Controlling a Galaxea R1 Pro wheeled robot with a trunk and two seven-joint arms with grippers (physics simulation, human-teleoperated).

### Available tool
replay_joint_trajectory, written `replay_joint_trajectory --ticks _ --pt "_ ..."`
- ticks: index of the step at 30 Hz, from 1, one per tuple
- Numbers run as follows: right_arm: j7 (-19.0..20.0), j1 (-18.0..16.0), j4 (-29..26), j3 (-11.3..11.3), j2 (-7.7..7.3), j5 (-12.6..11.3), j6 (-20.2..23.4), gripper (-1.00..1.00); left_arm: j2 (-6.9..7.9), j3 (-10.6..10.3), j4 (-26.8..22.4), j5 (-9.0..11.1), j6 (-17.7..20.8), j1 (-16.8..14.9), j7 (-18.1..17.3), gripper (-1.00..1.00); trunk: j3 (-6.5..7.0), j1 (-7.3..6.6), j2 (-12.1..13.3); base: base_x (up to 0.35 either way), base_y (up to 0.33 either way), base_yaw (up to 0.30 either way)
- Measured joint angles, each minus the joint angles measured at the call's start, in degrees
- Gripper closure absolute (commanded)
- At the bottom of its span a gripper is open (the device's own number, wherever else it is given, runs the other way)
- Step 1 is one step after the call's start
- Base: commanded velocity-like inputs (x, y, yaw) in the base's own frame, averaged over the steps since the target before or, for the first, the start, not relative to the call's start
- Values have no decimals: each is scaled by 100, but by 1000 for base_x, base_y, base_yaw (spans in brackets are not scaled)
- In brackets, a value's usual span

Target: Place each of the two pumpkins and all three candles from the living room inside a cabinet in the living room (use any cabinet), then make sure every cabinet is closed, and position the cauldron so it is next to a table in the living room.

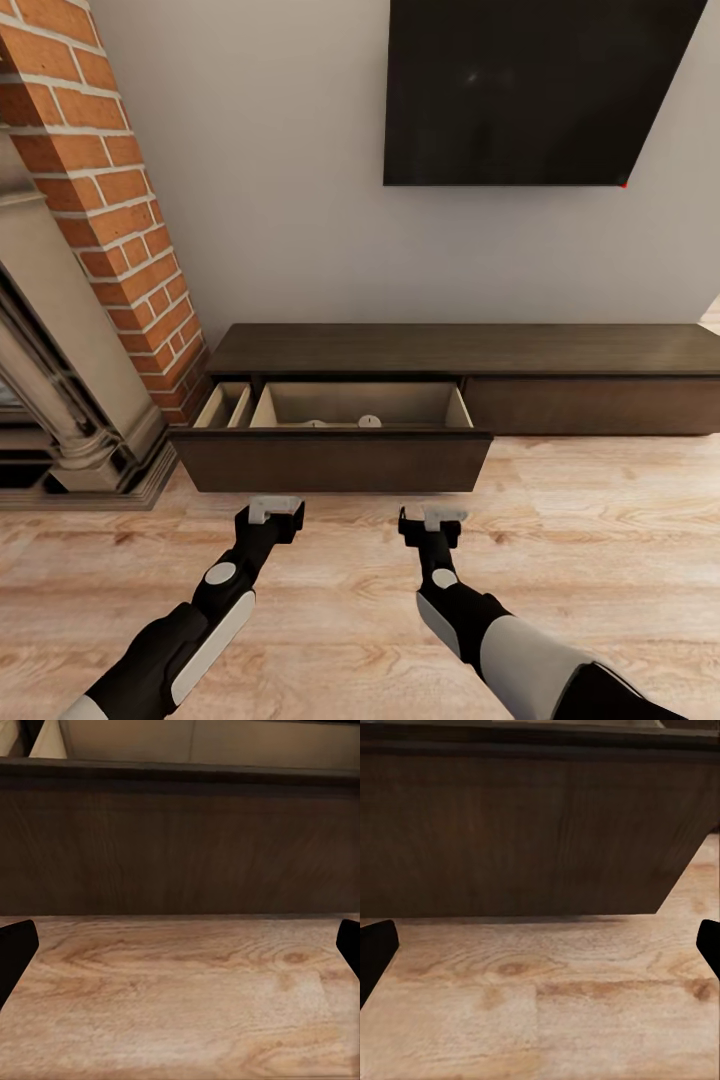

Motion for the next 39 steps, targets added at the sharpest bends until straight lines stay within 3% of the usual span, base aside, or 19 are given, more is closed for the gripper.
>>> replay_joint_trajectory --ticks 10,29,39 --pt "2 -2 -151 -1 5 300 -185 -100 -15 47 61 70 40 0 13 -100 0 -1 0 23 0 0" --pt "2 -3 -72 -2 -1 349 -199 -100 -96 127 587 150 49 0 98 -100 0 -2 0 97 -4 0" --pt "2 -3 -66 -2 3 354 -192 -100 -96 570 614 228 39 -1 105 -100 0 0 0 158 0 0"
